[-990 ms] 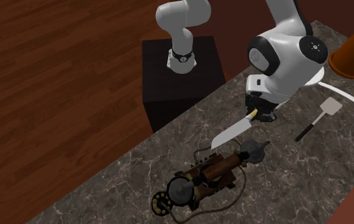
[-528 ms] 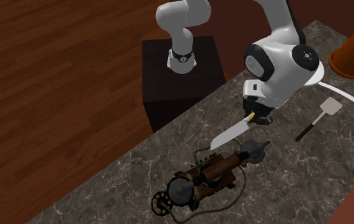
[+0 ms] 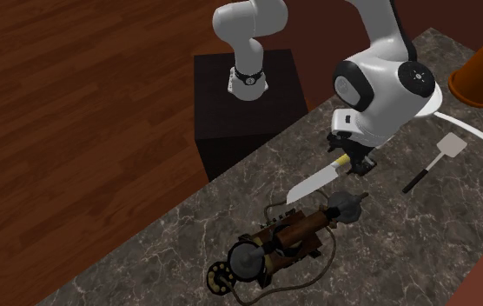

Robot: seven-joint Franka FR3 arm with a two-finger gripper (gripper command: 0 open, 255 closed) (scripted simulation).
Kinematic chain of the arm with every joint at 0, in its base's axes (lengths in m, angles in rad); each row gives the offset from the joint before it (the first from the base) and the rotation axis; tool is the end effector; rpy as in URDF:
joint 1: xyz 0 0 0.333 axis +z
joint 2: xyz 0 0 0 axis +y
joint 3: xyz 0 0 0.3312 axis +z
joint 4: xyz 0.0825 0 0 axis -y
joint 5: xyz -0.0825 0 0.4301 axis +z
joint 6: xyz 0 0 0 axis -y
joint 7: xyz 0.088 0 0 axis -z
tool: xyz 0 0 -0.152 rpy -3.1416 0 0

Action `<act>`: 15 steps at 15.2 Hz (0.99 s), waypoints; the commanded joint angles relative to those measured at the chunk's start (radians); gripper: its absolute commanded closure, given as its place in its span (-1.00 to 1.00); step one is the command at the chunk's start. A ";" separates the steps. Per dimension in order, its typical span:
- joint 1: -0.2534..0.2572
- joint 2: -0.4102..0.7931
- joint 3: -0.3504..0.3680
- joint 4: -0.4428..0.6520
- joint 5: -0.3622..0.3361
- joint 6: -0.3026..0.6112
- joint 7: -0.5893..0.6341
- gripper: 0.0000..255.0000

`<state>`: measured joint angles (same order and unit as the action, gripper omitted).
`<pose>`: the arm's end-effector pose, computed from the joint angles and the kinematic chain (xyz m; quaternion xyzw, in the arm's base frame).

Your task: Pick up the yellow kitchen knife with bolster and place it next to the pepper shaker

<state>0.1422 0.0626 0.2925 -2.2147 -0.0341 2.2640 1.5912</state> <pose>0.5175 0.2385 0.2903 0.8432 -0.5375 0.0007 0.0066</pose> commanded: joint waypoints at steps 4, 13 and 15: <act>-0.001 -0.019 0.001 0.014 0.008 -0.033 -0.006 -1.00; -0.002 -0.066 0.001 0.061 0.026 -0.124 -0.018 -1.00; -0.002 -0.066 0.001 0.061 0.026 -0.124 -0.018 -1.00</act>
